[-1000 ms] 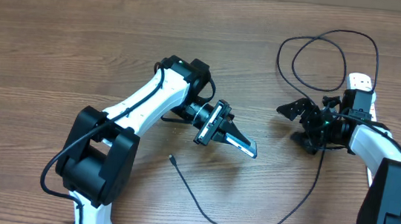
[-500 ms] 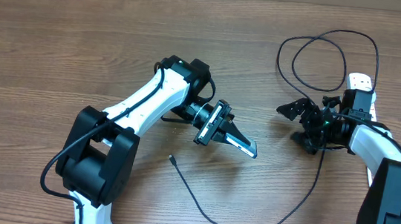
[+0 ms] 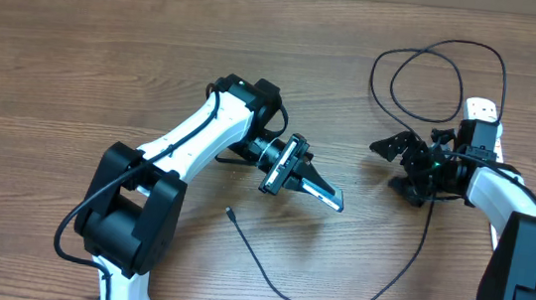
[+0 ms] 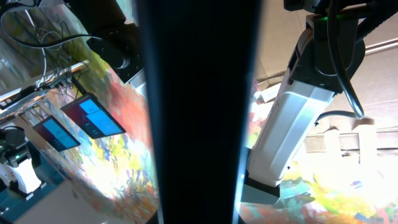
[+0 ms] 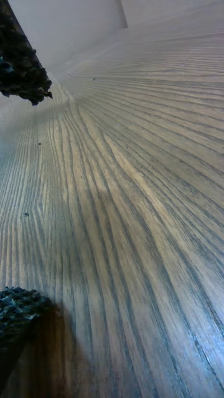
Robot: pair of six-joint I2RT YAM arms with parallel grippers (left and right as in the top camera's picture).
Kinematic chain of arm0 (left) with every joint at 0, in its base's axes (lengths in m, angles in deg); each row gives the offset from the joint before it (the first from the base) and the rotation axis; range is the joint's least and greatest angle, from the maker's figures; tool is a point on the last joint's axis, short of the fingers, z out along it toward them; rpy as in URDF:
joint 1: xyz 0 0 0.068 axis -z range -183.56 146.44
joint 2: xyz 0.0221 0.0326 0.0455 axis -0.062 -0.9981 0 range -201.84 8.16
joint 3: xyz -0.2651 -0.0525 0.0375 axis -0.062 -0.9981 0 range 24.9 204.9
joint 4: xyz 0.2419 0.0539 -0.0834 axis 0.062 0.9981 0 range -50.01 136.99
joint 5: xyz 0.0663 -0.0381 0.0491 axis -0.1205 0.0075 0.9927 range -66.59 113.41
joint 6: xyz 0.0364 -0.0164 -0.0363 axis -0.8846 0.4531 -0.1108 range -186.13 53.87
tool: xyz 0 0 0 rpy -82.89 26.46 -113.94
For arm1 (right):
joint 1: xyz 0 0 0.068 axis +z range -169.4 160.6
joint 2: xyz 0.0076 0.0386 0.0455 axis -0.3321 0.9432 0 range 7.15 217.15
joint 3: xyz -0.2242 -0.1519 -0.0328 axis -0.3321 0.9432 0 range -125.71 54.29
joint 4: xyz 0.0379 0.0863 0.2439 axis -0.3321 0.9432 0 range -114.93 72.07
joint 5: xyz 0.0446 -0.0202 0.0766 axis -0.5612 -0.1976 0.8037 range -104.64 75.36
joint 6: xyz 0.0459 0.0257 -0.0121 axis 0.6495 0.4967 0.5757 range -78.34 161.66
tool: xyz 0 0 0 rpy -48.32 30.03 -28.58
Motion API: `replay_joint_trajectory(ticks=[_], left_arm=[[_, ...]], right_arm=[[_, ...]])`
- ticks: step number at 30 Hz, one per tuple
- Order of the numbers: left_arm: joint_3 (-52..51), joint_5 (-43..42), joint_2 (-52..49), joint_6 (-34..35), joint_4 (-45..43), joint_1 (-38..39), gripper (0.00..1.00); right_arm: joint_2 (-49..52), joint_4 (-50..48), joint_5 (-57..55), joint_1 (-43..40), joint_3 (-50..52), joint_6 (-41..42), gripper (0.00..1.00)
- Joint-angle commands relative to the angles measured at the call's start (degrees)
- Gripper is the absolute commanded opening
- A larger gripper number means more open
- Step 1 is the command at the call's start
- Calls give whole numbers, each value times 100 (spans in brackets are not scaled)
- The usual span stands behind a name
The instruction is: Plug charger to phone and switch on socket
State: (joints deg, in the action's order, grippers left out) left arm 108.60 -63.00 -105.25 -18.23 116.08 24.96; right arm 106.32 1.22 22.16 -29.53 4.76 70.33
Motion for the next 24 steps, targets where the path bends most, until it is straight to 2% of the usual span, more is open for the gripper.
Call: replay_joint_trajectory(ticks=[1,7,16,24], left_arm=[[-24,-313,177,7,11,-9,4],[-24,-116,177,-208,-308,-9,4],[-24,1526,177,-374,-728,2,4],[-24,2249,177,-1615,-1753,-15,4]], right_arm=[[7,-11,-334,-13,-31,-66,100],[7,-11,-334,-13,-31,-66,100],[7,-94,-332,-13,-31,-55,100],[7,-1231,-326,-11,-31,-22,100]])
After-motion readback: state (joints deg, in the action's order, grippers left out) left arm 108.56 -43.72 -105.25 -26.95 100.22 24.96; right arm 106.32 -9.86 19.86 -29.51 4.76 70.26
